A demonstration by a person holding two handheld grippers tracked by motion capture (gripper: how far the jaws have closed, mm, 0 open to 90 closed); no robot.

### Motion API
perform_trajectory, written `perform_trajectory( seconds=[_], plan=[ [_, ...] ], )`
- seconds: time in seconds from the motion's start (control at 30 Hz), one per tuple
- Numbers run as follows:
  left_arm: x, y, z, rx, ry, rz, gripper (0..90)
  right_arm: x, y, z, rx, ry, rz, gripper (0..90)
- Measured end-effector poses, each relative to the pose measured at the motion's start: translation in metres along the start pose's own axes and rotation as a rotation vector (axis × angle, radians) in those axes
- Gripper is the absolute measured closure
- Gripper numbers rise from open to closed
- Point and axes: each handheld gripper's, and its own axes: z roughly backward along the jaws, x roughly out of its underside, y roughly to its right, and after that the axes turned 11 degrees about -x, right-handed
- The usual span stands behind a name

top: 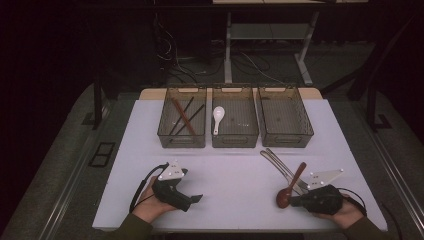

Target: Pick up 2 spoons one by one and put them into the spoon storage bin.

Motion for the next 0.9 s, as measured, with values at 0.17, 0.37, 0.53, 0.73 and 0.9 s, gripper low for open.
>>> perform_trajectory(
  seconds=[0.17,0.37,0.53,0.73,0.9],
  plan=[
    [0.0,0.0,0.0,0.0,0.005,0.008,0.0,-0.01,0.007,-0.008,-0.012,0.004,0.007,89.4],
    [0.001,-0.002,0.0,0.002,0.001,0.003,0.0,-0.022,0.015,-0.016,-0.014,0.015,0.005,89.4],
    [0.001,-0.002,0.0,0.003,0.0,0.001,0.0,-0.032,0.021,-0.024,-0.003,0.016,0.009,89.4],
    [0.001,-0.002,0.0,0.005,-0.001,0.002,0.0,-0.043,0.024,-0.03,0.022,0.008,0.011,89.4],
    [0.001,-0.002,0.0,0.006,-0.001,0.001,0.0,-0.05,0.028,-0.036,0.04,0.0,-0.001,89.4]
  ],
)
